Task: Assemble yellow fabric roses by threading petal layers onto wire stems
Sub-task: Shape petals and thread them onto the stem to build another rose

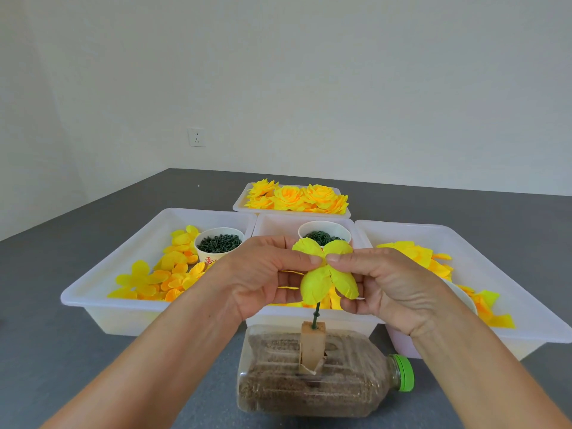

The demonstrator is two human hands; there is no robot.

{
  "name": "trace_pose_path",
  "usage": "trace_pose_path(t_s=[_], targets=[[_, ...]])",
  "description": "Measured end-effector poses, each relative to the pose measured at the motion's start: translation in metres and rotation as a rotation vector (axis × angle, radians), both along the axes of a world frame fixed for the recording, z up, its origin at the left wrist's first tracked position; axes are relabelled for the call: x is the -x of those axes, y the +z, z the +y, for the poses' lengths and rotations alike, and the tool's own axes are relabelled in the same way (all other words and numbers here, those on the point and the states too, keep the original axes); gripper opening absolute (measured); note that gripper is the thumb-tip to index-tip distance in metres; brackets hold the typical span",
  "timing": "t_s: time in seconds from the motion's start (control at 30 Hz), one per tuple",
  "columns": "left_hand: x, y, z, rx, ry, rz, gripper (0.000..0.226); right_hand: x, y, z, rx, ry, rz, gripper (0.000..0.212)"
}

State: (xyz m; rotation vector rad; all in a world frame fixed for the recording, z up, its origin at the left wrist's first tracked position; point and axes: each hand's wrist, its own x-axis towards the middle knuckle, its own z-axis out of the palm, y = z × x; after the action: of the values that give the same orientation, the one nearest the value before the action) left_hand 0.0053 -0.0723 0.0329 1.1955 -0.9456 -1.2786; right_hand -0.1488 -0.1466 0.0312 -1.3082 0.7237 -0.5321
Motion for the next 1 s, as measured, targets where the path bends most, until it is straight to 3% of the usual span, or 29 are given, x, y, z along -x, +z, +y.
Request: trace_pose_path(t_s=[0.33, 0.53, 0.73, 1.0], targets=[[0.004, -0.006, 0.002, 0.001, 0.018, 0.01, 0.038, 0.001, -0.007, 0.003, -0.067, 0.004, -0.033, 0.039], [0.003, 0.001, 0.001, 0.082, 0.07, 0.012, 0.03, -0.002, 0.002, 0.002, 0.023, -0.011, -0.048, 0.039], [0.003, -0.005, -0.003, 0.033, 0.084, 0.028, 0.019, -0.005, 0.001, -0.001, 0.017, -0.028, 0.015, 0.016], [0.003, -0.006, -0.002, 0.035, 0.029, 0.074, 0.026, -0.004, -0.001, 0.001, -0.061, -0.006, -0.023, 0.031]])
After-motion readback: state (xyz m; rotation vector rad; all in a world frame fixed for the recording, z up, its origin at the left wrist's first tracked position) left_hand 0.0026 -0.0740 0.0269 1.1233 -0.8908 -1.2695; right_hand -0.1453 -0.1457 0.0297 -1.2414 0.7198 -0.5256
